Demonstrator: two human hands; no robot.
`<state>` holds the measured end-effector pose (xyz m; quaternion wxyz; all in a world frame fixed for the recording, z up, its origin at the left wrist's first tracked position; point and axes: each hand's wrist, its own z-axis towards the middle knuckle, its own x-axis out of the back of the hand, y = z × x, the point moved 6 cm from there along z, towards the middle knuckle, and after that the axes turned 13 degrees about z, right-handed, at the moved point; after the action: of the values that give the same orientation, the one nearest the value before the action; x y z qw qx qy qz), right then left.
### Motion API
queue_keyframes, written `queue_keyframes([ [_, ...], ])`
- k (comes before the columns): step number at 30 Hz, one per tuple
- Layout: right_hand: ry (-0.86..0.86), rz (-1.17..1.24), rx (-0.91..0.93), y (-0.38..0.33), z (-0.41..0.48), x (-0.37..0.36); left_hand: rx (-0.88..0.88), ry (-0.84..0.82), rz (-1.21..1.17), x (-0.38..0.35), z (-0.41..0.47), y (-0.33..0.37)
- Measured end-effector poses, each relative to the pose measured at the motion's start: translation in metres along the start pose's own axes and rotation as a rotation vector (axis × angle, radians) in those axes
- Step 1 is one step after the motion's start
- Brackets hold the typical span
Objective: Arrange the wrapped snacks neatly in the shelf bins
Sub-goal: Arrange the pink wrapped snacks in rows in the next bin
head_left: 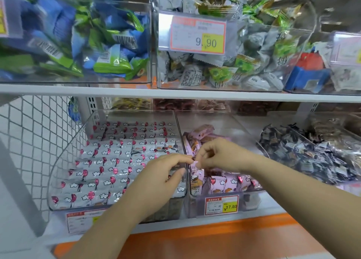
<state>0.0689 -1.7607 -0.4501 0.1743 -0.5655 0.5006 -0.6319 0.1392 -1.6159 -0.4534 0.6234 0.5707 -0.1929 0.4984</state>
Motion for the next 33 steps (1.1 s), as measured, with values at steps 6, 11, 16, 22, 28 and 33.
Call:
queue_keyframes([
  [6,0.143,0.043,0.073,-0.005,-0.027,0.016,0.063,0.033,-0.019,0.004,-0.003,0.001],
  [11,0.024,-0.166,0.029,-0.003,-0.015,-0.008,0.047,0.037,-0.022,0.002,-0.005,0.001],
  [16,-0.072,-0.238,-0.192,0.007,0.014,-0.007,0.065,0.042,-0.021,0.006,-0.006,-0.002],
  [22,-0.169,-0.045,-0.392,0.020,0.030,-0.020,0.061,0.056,-0.030,0.009,-0.007,-0.003],
  [28,-0.111,-0.087,-0.332,0.022,0.029,-0.019,0.059,0.056,-0.040,0.006,-0.005,-0.007],
  [33,-0.017,-0.275,-0.224,0.020,0.006,-0.010,0.021,0.056,0.007,0.005,-0.004,-0.005],
])
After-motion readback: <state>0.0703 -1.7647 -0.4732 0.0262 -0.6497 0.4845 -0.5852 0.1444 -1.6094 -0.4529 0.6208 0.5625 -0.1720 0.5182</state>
